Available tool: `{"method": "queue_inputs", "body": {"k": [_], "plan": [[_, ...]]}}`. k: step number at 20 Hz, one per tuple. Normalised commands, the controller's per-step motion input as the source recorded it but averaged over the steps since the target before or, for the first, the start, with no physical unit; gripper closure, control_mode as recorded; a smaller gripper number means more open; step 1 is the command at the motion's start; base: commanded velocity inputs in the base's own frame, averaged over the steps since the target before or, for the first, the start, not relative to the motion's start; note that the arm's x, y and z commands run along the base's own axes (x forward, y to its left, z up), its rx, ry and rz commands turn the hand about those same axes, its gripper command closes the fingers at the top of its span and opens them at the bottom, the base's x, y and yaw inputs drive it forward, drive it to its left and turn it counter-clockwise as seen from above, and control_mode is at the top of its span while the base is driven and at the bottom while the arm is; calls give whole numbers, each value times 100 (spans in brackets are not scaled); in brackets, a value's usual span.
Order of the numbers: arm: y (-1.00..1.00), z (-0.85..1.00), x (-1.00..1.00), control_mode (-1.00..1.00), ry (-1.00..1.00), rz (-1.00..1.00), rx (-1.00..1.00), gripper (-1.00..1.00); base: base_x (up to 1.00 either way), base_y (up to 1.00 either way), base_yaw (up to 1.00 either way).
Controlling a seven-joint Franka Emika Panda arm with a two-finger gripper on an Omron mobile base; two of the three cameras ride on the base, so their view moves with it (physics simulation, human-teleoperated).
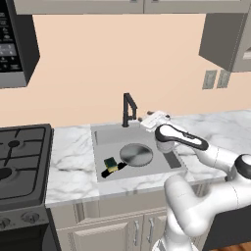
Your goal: Pick the pan and sponge and place them into the sink. Then turn on the water.
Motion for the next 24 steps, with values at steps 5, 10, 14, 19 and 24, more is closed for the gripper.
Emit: {"method": "queue_inputs", "body": {"k": [5, 10, 14, 19, 24], "plan": [[-1, 0, 25, -100, 4, 2, 1, -100, 0, 0, 0], [0, -2, 29, -100, 4, 0, 0, -100, 0, 0, 0], [0, -8, 27, -100, 6, 0, 0, -100, 0, 0, 0], [2, -15, 22, -100, 4, -3, -2, -100, 0, 0, 0], [9, -14, 21, -100, 2, -6, -3, -100, 0, 0, 0]]}}
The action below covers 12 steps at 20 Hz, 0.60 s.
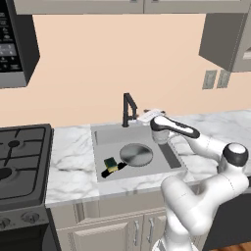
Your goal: Pick the pan and sponge and place them into the sink. Then turn on the water.
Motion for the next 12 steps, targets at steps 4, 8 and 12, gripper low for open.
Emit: {"method": "queue_inputs", "body": {"k": [4, 8, 12], "plan": [[11, -11, 24, -100, 0, -5, -1, -100, 0, 0, 0], [9, -9, 23, -100, 0, -4, 0, -100, 0, 0, 0], [1, -11, 22, -100, 0, -5, 0, -100, 0, 0, 0]]}}
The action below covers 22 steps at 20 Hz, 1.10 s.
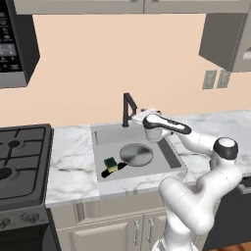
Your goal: Pick the pan and sponge and place them into the sink. Then turn on the water.
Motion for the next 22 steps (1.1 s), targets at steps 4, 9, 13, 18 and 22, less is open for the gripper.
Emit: {"method": "queue_inputs", "body": {"k": [4, 9, 13, 18, 22], "plan": [[-4, -12, 30, -100, 3, -5, 0, -100, 0, 0, 0], [-8, -15, 34, -100, 5, -4, 0, -100, 0, 0, 0], [-8, -15, 35, -100, 5, -4, 0, -100, 0, 0, 0], [-1, -13, 35, -100, 3, -1, 0, -100, 0, 0, 0], [-2, -14, 30, -100, 2, 0, 0, -100, 0, 0, 0]]}}
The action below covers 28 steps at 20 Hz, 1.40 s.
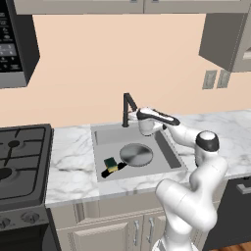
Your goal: Pick the pan and sponge and place them into the sink. Then turn on the water.
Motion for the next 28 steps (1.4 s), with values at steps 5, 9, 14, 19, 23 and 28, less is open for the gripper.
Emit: {"method": "queue_inputs", "body": {"k": [5, 9, 14, 19, 23, 28], "plan": [[-5, -16, 30, -100, 3, 0, 0, -100, 0, 0, 0], [-2, -18, 32, -100, 3, 0, 0, -100, 0, 0, 0], [0, -19, 32, -100, 2, 0, 0, -100, 0, 0, 0], [0, -20, 32, -100, 1, 0, 0, 100, 0, 0, 0], [-1, -18, 22, -100, 2, 0, 0, 100, 0, 0, 0], [-16, -12, 8, -100, 5, 0, 0, 100, 0, 0, 0]]}}
